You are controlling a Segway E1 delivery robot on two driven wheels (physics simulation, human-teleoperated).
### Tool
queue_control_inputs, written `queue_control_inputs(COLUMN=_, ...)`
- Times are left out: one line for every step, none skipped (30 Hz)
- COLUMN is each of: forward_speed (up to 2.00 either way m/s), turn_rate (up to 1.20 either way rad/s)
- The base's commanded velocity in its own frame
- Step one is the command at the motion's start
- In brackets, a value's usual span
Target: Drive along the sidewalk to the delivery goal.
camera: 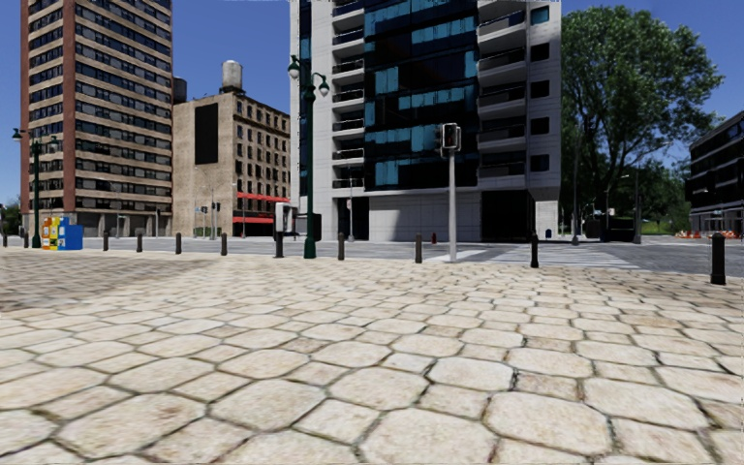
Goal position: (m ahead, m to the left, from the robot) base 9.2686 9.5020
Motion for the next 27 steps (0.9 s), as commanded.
queue_control_inputs(forward_speed=2.0, turn_rate=0.41)
queue_control_inputs(forward_speed=2.0, turn_rate=0.41)
queue_control_inputs(forward_speed=2.0, turn_rate=0.41)
queue_control_inputs(forward_speed=2.0, turn_rate=0.41)
queue_control_inputs(forward_speed=2.0, turn_rate=0.41)
queue_control_inputs(forward_speed=2.0, turn_rate=0.41)
queue_control_inputs(forward_speed=2.0, turn_rate=0.41)
queue_control_inputs(forward_speed=2.0, turn_rate=0.41)
queue_control_inputs(forward_speed=2.0, turn_rate=0.41)
queue_control_inputs(forward_speed=2.0, turn_rate=0.41)
queue_control_inputs(forward_speed=2.0, turn_rate=0.41)
queue_control_inputs(forward_speed=2.0, turn_rate=0.41)
queue_control_inputs(forward_speed=2.0, turn_rate=0.41)
queue_control_inputs(forward_speed=2.0, turn_rate=0.41)
queue_control_inputs(forward_speed=2.0, turn_rate=0.41)
queue_control_inputs(forward_speed=2.0, turn_rate=0.41)
queue_control_inputs(forward_speed=2.0, turn_rate=0.41)
queue_control_inputs(forward_speed=2.0, turn_rate=0.41)
queue_control_inputs(forward_speed=2.0, turn_rate=0.41)
queue_control_inputs(forward_speed=2.0, turn_rate=0.41)
queue_control_inputs(forward_speed=2.0, turn_rate=0.41)
queue_control_inputs(forward_speed=2.0, turn_rate=0.41)
queue_control_inputs(forward_speed=2.0, turn_rate=0.41)
queue_control_inputs(forward_speed=2.0, turn_rate=0.41)
queue_control_inputs(forward_speed=2.0, turn_rate=0.41)
queue_control_inputs(forward_speed=2.0, turn_rate=0.41)
queue_control_inputs(forward_speed=2.0, turn_rate=0.41)
